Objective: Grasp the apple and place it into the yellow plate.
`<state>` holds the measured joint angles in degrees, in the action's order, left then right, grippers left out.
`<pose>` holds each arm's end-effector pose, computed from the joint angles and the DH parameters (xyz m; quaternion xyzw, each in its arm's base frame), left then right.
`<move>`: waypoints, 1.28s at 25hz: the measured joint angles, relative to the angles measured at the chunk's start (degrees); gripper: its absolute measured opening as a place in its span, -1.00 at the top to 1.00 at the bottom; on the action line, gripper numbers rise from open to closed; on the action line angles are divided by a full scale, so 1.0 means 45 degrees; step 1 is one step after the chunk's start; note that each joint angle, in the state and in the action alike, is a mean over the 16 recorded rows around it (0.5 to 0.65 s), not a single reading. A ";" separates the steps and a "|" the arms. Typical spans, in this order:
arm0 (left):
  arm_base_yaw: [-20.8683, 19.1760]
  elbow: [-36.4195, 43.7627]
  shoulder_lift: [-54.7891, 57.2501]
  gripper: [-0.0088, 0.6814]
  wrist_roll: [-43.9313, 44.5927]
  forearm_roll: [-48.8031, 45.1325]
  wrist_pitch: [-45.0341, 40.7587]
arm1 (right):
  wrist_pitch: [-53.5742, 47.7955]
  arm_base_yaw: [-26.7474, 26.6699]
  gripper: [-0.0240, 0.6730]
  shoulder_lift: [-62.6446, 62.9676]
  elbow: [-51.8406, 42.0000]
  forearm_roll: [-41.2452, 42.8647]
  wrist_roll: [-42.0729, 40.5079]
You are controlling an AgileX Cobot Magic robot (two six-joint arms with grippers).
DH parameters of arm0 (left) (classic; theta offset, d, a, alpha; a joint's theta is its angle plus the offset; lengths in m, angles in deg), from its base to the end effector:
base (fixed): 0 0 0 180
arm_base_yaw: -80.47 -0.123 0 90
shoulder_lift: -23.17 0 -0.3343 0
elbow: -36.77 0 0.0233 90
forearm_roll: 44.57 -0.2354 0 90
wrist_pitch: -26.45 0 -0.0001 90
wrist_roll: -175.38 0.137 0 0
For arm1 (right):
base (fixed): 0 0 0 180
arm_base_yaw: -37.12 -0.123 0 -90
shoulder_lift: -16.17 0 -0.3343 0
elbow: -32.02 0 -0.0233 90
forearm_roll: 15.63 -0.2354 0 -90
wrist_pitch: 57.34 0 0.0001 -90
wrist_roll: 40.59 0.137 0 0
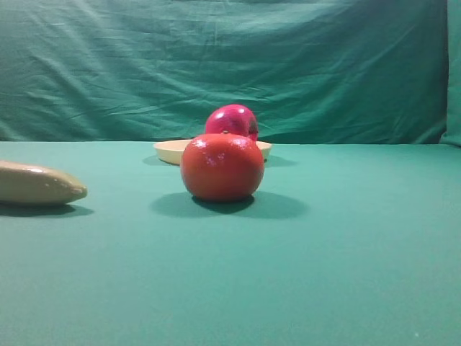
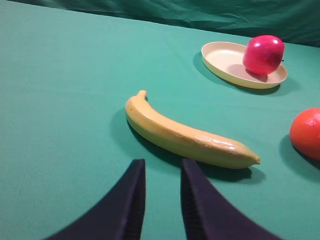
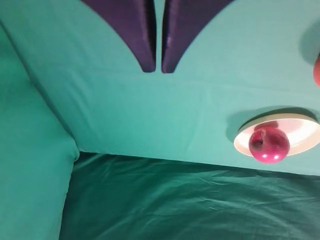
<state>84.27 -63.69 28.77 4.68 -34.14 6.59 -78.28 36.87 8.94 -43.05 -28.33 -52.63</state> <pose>0.0315 -0.0106 0.1640 0.0414 0.7905 -0.0474 0.6092 0.0316 0.0109 0.1894 -0.0273 0.7807 0.0312 0.6236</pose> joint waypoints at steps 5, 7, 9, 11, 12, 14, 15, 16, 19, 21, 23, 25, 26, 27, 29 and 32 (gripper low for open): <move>0.0000 0.0000 0.0000 0.52 0.0000 0.0000 0.0000 | 0.0295 0.0000 0.93 0.0238 -0.0795 -0.0179 -0.0058; 0.0000 0.0000 0.0000 0.52 0.0000 0.0000 0.0000 | 0.0302 0.0000 0.93 0.0273 -0.0966 -0.0214 -0.0087; 0.0000 0.0000 0.0000 0.52 0.0000 0.0000 0.0000 | 0.0256 0.0000 0.93 0.0284 -0.1060 -0.0227 -0.0119; 0.0000 0.0000 0.0000 0.52 0.0000 0.0000 0.0000 | 0.0161 0.0000 0.93 0.0289 -0.1084 -0.0217 -0.0151; 0.0000 0.0000 0.0000 0.52 0.0000 0.0000 0.0000 | 0.0106 0.0000 0.93 0.0292 -0.1087 -0.0199 -0.0168; 0.0000 0.0000 0.0000 0.52 0.0000 0.0000 0.0000 | 0.0003 0.0000 0.93 0.0295 -0.1091 -0.0153 -0.0198; 0.0000 0.0000 0.0000 0.52 0.0000 0.0000 0.0000 | -0.0042 0.0000 0.93 0.0295 -0.1093 -0.0130 -0.0209; 0.0000 0.0000 0.0000 0.52 0.0000 0.0000 0.0000 | -0.0082 0.0000 0.93 0.0295 -0.1094 -0.0109 -0.0217; 0.0000 0.0000 0.0000 0.52 0.0000 0.0000 0.0000 | -0.0145 0.0000 0.93 0.0295 -0.1094 -0.0071 -0.0234; 0.0000 0.0000 0.0000 0.52 0.0000 0.0000 0.0000 | -0.0147 0.0000 0.93 0.0295 -0.1094 -0.0066 -0.0239; 0.0000 0.0000 0.0000 0.52 0.0000 0.0000 0.0000 | -0.0147 0.0000 0.93 0.0295 -0.1094 -0.0064 -0.0241; 0.0000 0.0000 0.0000 0.52 0.0000 0.0000 0.0000 | -0.0147 0.0000 0.93 0.0295 -0.1094 -0.0063 -0.0241; 0.0000 0.0000 0.0000 0.52 0.0000 0.0000 0.0000 | -0.0147 0.0000 0.93 0.0295 -0.1094 -0.0063 -0.0241; 0.0000 0.0000 0.0000 0.52 0.0000 0.0000 0.0000 | -0.0147 0.0000 0.93 0.0295 -0.1094 -0.0062 -0.0241; 0.0000 0.0000 0.0000 0.52 0.0000 0.0000 0.0000 | -0.0147 0.0000 0.93 0.0295 -0.1094 -0.0062 -0.0241; 0.0000 0.0000 0.0000 0.52 0.0000 0.0000 0.0000 | -0.0147 0.0000 0.93 0.0295 -0.1094 -0.0061 -0.0241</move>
<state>84.27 -63.69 28.77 4.68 -34.14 6.59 -78.94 36.87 10.27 -47.97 -28.60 -53.72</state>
